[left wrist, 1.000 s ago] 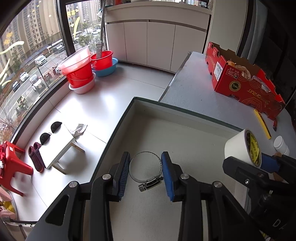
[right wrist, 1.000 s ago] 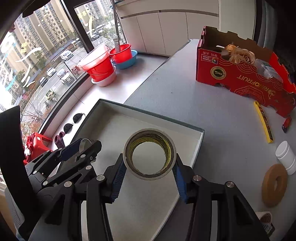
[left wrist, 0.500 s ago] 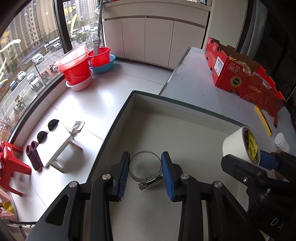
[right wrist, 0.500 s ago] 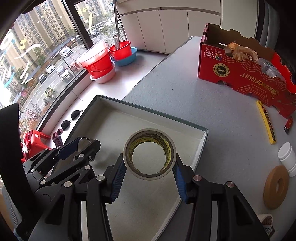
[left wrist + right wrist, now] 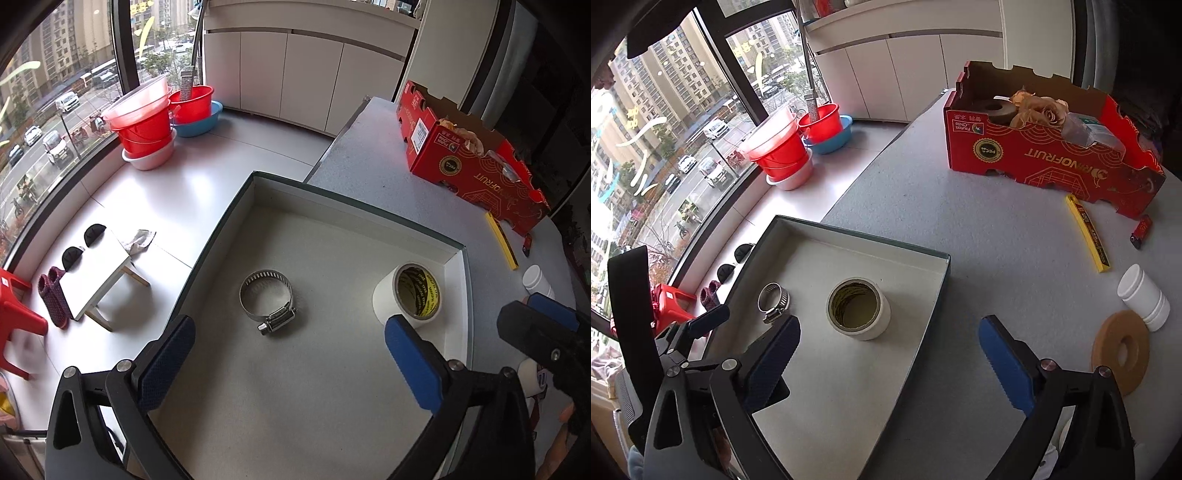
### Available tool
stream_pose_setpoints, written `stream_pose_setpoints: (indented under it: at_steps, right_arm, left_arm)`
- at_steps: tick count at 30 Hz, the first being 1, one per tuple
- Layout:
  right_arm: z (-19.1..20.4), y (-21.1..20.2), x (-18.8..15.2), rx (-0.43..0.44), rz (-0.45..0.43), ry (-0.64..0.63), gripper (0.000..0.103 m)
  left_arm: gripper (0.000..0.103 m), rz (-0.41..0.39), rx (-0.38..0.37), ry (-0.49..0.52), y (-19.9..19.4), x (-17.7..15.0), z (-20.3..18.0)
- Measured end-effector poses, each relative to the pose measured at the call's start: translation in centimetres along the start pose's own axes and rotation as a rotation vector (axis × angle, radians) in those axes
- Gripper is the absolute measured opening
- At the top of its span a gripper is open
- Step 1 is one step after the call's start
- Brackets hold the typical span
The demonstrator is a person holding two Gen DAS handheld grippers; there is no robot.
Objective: Organize rigid objects
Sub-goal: 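Open left tool over the tray while right tool releases the tape roll inside, then move left tool to the white plug while right tool approaches the white block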
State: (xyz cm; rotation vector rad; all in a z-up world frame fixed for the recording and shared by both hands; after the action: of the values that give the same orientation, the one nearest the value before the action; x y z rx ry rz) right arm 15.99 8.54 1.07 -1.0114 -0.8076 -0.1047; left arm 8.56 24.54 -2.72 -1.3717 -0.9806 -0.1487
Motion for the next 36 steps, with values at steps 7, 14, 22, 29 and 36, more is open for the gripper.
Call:
stream_pose_setpoints:
  at_steps: [7, 14, 22, 29, 36]
  right_arm:
    - [-3.8, -5.1, -3.1, -0.022, -0.013, 0.082, 0.098]
    - [-11.0, -11.2, -7.6, -0.152, -0.072, 0.220, 0.098]
    - [-17.3, -15.8, -13.8, -0.219, -0.100, 0.434, 0.098]
    - [-19.0, -17.8, -17.2, -0.247, -0.115, 0.482, 0.098]
    - [-20.1, -18.0, -18.4, -0.232, -0.119, 0.524, 0.098]
  left_arm:
    - [0.103, 0.010, -0.085, 0.032, -2.6, -1.5, -3.7]
    - [0.103, 0.044, -0.196, 0.190, -4.8, -4.8, -11.4]
    - [0.103, 0.099, -0.210, 0.317, -3.8, -8.8, -19.0]
    - [0.103, 0.134, -0.174, 0.269, -1.6, -9.7, -21.0]
    - [0.103, 0.142, -0.189, 0.225, -0.4, -9.6, -22.1]
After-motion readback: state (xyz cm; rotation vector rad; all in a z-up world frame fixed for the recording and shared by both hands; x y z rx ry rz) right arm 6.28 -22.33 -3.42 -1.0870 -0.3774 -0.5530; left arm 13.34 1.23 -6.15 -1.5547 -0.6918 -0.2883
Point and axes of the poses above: each gripper's, at about its wrist camera, not at the fingertips, and y roughly the way its jaws point, z to its left, x to its top, the point moved 2 cm from there along y, roughly the way its jaws point, and after that the axes turned 11 degrees about -z, right-handed, at the moved point
